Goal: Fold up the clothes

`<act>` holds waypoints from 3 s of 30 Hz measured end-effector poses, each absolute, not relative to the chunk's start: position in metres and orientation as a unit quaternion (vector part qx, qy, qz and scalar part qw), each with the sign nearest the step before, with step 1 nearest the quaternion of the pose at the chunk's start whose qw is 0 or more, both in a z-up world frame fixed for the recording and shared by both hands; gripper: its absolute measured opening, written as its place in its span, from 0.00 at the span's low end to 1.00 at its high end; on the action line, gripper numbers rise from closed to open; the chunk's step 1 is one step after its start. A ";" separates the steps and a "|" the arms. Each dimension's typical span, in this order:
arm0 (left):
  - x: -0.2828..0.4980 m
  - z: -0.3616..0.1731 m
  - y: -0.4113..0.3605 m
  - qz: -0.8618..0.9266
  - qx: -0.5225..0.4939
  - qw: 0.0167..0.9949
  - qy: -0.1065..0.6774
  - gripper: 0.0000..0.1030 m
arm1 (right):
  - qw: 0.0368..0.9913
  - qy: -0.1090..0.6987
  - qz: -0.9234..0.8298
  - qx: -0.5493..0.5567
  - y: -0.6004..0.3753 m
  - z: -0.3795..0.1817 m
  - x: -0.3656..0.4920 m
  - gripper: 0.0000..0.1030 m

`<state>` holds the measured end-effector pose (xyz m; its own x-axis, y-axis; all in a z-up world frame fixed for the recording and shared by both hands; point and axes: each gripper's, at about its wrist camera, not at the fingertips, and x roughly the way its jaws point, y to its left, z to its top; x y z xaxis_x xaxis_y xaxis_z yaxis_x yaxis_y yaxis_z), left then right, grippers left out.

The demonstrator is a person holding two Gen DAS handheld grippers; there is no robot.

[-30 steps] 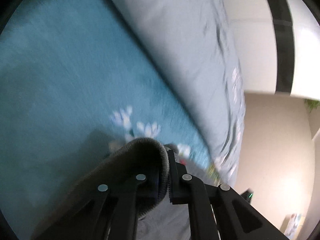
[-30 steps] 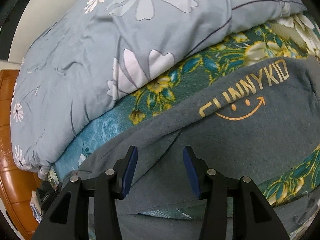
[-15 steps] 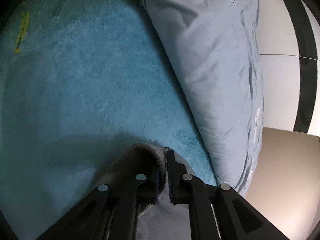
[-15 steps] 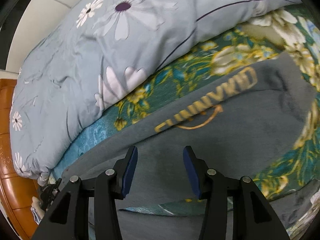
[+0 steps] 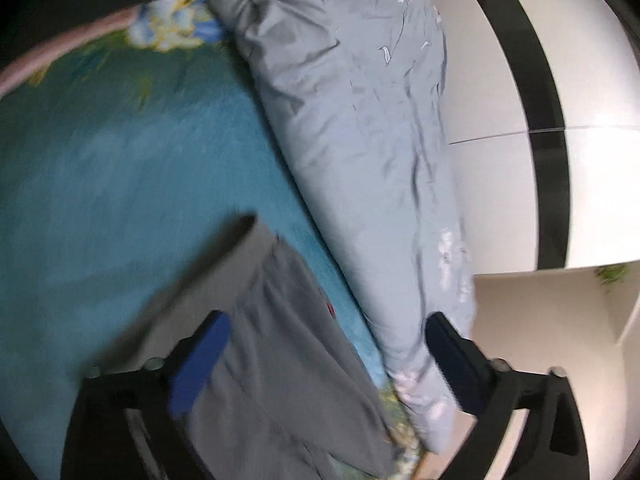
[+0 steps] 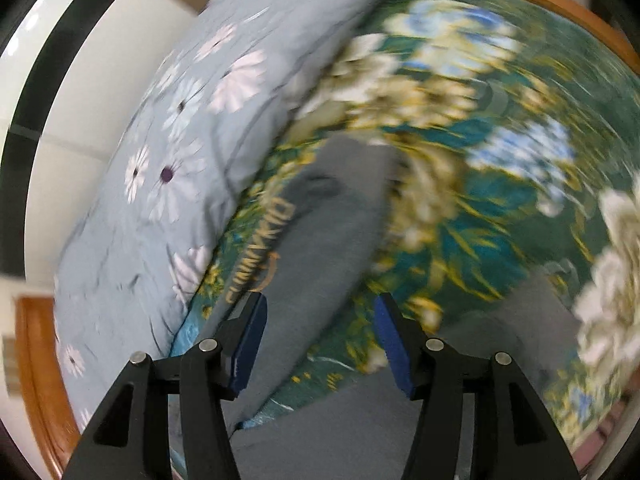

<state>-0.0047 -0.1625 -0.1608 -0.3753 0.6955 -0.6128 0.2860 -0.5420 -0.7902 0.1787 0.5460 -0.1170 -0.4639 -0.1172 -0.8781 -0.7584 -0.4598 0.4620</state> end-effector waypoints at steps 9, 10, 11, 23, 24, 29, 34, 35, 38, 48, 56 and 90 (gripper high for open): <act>0.079 -0.180 -0.169 0.659 -0.602 0.089 -0.441 1.00 | 0.262 0.542 0.654 -0.458 0.546 -0.149 0.290 0.71; 0.084 -0.186 -0.172 0.659 -0.610 0.076 -0.434 1.00 | 0.273 0.541 0.647 -0.463 0.546 -0.155 0.300 0.71; 0.087 -0.192 -0.173 0.659 -0.620 0.064 -0.422 1.00 | 0.283 0.541 0.640 -0.467 0.547 -0.161 0.310 0.71; 0.072 -0.246 -0.147 0.666 -0.692 0.024 -0.278 1.00 | 0.346 0.549 0.582 -0.490 0.565 -0.230 0.356 0.71; 0.070 -0.247 -0.144 0.668 -0.693 0.026 -0.270 1.00 | 0.340 0.549 0.587 -0.489 0.564 -0.232 0.352 0.71; 0.062 -0.250 -0.137 0.669 -0.690 0.037 -0.272 0.99 | 0.311 0.534 0.606 -0.500 0.558 -0.238 0.326 0.35; 0.059 -0.252 -0.140 0.662 -0.693 0.026 -0.283 0.72 | 0.310 0.560 0.600 -0.479 0.562 -0.236 0.329 0.11; 0.059 -0.252 -0.142 0.660 -0.694 0.019 -0.288 0.61 | 0.310 0.564 0.601 -0.474 0.563 -0.232 0.330 0.10; 0.063 -0.251 -0.152 0.654 -0.692 -0.006 -0.305 0.36 | 0.294 0.570 0.613 -0.461 0.565 -0.217 0.328 0.08; 0.056 -0.194 -0.168 0.633 -0.636 0.011 -0.441 0.16 | 0.218 0.594 0.661 -0.403 0.566 -0.141 0.272 0.06; -0.060 -0.159 -0.122 0.658 -0.588 0.057 -0.466 0.10 | 0.195 0.550 0.687 -0.432 0.591 -0.139 0.121 0.06; -0.095 -0.188 -0.039 0.650 -0.703 0.290 0.001 0.30 | 0.245 0.481 0.646 -0.539 0.595 -0.189 0.058 0.08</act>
